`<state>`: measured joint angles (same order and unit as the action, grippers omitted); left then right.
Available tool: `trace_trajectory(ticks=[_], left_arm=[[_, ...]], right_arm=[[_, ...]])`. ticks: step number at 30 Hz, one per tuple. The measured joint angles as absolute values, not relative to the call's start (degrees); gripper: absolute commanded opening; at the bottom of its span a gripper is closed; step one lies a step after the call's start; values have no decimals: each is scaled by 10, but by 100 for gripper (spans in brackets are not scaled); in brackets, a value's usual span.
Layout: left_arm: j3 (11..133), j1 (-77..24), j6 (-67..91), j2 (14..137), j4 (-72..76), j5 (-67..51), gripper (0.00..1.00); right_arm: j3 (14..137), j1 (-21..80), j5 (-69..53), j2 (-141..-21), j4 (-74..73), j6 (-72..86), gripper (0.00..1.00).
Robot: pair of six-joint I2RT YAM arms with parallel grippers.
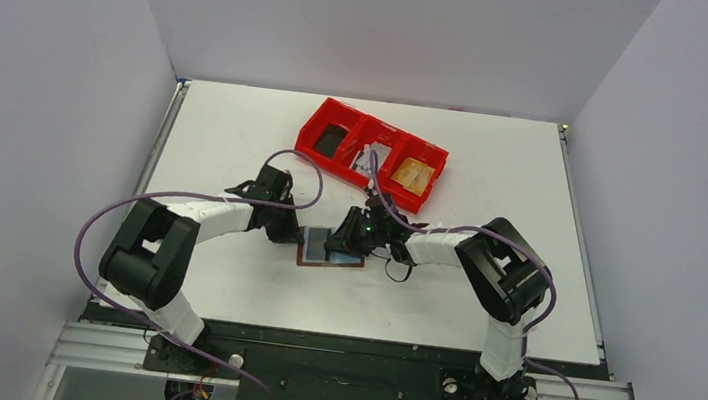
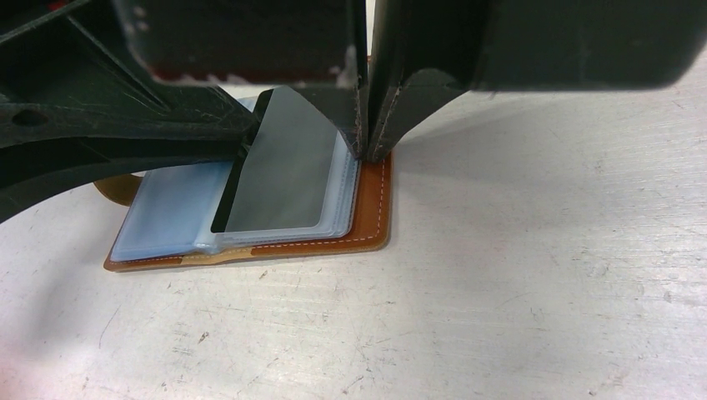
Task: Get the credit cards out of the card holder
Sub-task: Remove the credit card from the card holder.
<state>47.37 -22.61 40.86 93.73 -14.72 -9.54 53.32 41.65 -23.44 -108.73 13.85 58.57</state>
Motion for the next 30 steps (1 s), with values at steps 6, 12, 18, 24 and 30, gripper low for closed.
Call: trace_trajectory(ticks=[6,12,18,24,30], left_arm=[[475,-226,408,939,-148,-96,0],[476,-226,408,940,-149,-96,0],[476,-226,409,940,-149,-96,0],[476,-226,408,941,-149,-96,0],[477,-226,408,941,-150,-96,0]], right_arm=[[533,416,-243,-1096,153,593,20],[533,416,-245,-1098,154,594,17],[533,416,-244,-1100,154,594,0],[531,416,-245,-1101,156,596,0],[526,413,-243,-1100,161,595,0]])
